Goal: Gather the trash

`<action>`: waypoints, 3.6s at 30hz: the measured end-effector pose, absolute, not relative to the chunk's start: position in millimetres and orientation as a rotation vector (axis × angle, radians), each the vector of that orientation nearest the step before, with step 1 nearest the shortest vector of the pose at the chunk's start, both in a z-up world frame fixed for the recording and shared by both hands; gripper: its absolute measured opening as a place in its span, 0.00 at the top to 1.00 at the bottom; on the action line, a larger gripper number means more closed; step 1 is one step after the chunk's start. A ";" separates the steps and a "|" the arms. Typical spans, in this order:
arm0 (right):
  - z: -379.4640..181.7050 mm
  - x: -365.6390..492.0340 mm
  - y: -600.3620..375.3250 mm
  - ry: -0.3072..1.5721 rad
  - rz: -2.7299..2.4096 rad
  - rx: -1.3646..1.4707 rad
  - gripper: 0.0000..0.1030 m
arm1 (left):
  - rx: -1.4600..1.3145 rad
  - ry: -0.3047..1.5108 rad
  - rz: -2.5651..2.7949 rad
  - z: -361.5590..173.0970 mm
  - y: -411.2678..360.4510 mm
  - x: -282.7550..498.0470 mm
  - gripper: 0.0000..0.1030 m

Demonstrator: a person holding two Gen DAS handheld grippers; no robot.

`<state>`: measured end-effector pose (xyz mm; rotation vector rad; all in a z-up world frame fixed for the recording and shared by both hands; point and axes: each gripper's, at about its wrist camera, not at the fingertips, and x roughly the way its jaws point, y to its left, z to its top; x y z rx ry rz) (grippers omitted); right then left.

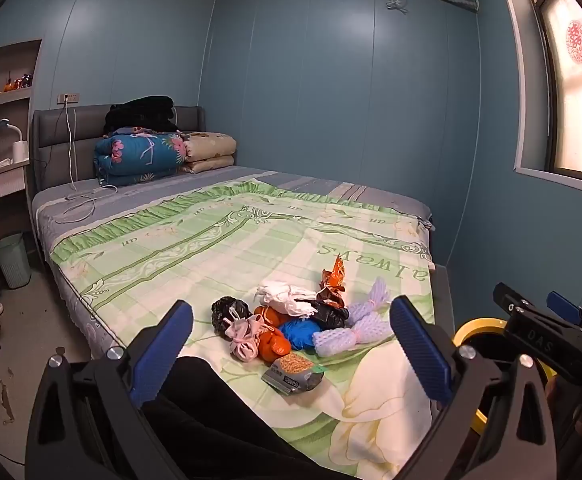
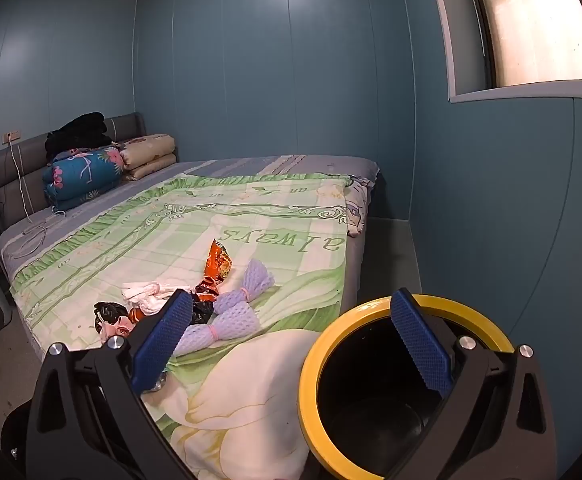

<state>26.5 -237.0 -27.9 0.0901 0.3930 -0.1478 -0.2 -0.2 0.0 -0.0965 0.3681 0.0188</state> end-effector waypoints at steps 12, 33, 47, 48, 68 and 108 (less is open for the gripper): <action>-30.7 28.1 -239.8 0.398 -0.146 0.094 0.07 | -0.103 0.377 0.019 0.4 1.7 0.2 0.08; -29.2 26.5 -238.3 0.399 -0.157 0.092 0.07 | -0.100 0.380 0.018 -1.8 0.4 -0.3 0.08; -29.3 26.2 -240.3 0.406 -0.158 0.094 0.07 | -0.101 0.385 0.019 -5.0 0.5 -0.8 0.08; -29.5 26.3 -240.0 0.406 -0.158 0.094 0.07 | -0.100 0.385 0.020 -5.2 0.8 -1.3 0.08; -31.4 25.6 -238.3 0.414 -0.161 0.096 0.07 | -0.099 0.387 0.024 -3.7 3.0 -1.9 0.08; -41.6 48.6 -242.8 0.476 -0.114 0.129 0.07 | -0.145 0.432 0.034 -10.8 21.4 11.1 0.08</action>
